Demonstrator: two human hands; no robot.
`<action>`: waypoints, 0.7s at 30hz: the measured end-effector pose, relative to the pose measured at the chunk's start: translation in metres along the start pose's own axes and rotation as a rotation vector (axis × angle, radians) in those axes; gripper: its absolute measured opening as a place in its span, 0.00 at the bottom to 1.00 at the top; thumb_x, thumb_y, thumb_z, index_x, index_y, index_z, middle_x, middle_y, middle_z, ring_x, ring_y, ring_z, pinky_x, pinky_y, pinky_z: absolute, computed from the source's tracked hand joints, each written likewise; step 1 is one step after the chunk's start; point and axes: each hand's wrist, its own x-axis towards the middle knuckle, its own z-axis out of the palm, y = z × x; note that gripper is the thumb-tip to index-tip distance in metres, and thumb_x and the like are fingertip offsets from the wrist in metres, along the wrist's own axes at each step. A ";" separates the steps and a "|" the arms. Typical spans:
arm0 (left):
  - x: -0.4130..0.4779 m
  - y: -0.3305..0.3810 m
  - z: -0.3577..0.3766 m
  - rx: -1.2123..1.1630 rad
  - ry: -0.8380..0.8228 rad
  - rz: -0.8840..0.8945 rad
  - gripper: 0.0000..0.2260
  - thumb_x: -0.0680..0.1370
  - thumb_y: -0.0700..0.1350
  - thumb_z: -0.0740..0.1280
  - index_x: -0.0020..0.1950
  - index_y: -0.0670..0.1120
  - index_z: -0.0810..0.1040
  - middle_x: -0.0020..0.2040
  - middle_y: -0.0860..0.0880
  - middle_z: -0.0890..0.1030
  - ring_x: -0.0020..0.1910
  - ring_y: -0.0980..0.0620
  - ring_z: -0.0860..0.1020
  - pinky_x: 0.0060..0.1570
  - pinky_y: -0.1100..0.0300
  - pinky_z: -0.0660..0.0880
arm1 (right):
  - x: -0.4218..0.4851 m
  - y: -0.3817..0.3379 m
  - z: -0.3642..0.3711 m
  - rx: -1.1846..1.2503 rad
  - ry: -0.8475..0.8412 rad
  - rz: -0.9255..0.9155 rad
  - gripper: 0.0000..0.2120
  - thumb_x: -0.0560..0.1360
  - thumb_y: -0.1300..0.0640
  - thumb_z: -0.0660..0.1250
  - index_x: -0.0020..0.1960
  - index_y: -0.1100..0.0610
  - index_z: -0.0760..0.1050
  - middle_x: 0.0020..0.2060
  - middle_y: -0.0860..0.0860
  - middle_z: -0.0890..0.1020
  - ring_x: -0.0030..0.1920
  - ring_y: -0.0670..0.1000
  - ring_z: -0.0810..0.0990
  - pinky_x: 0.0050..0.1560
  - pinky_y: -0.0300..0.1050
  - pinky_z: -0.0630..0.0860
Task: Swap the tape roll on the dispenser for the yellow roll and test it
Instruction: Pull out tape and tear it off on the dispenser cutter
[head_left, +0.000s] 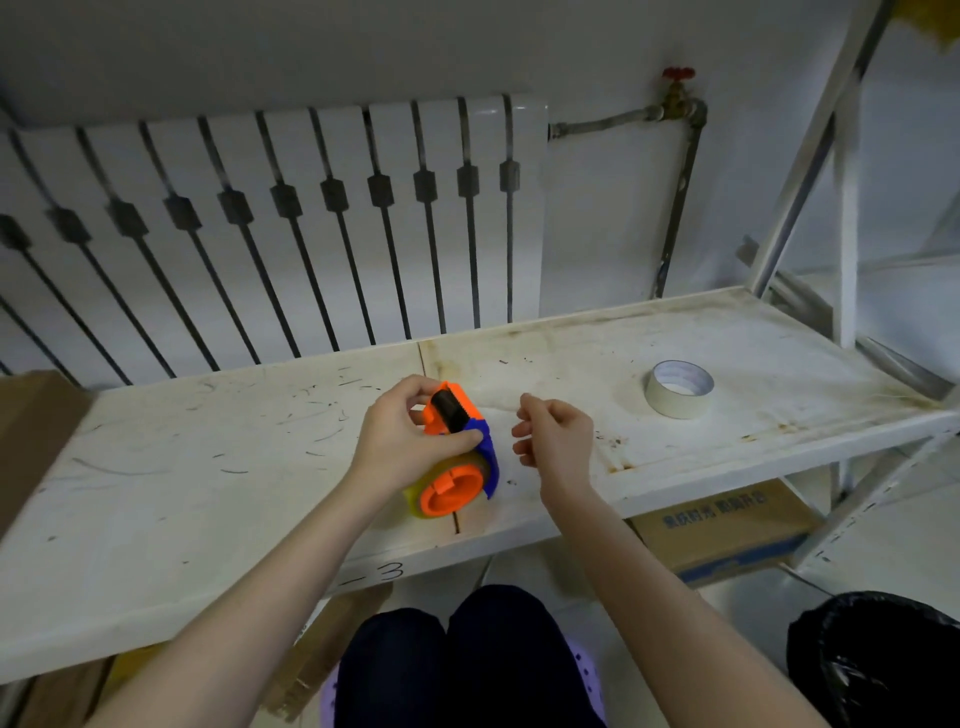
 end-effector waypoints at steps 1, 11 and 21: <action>-0.002 -0.002 -0.001 -0.029 0.010 -0.007 0.23 0.62 0.49 0.79 0.54 0.48 0.77 0.52 0.51 0.80 0.56 0.50 0.77 0.55 0.50 0.78 | -0.003 0.003 0.003 -0.006 -0.017 0.016 0.11 0.75 0.56 0.65 0.36 0.61 0.77 0.26 0.52 0.78 0.23 0.47 0.74 0.26 0.39 0.73; -0.013 -0.013 -0.012 -0.149 0.032 -0.003 0.23 0.63 0.46 0.79 0.55 0.51 0.75 0.49 0.56 0.79 0.51 0.56 0.77 0.51 0.56 0.78 | -0.015 0.017 0.021 -0.158 -0.125 0.061 0.16 0.74 0.57 0.65 0.27 0.55 0.75 0.23 0.50 0.74 0.25 0.48 0.70 0.28 0.40 0.69; -0.014 -0.022 -0.025 -0.266 -0.010 -0.026 0.22 0.65 0.41 0.78 0.56 0.50 0.75 0.51 0.56 0.79 0.52 0.56 0.77 0.48 0.60 0.77 | 0.000 0.060 0.013 -0.372 -0.145 0.140 0.14 0.76 0.56 0.62 0.41 0.68 0.76 0.35 0.64 0.75 0.35 0.51 0.72 0.34 0.43 0.70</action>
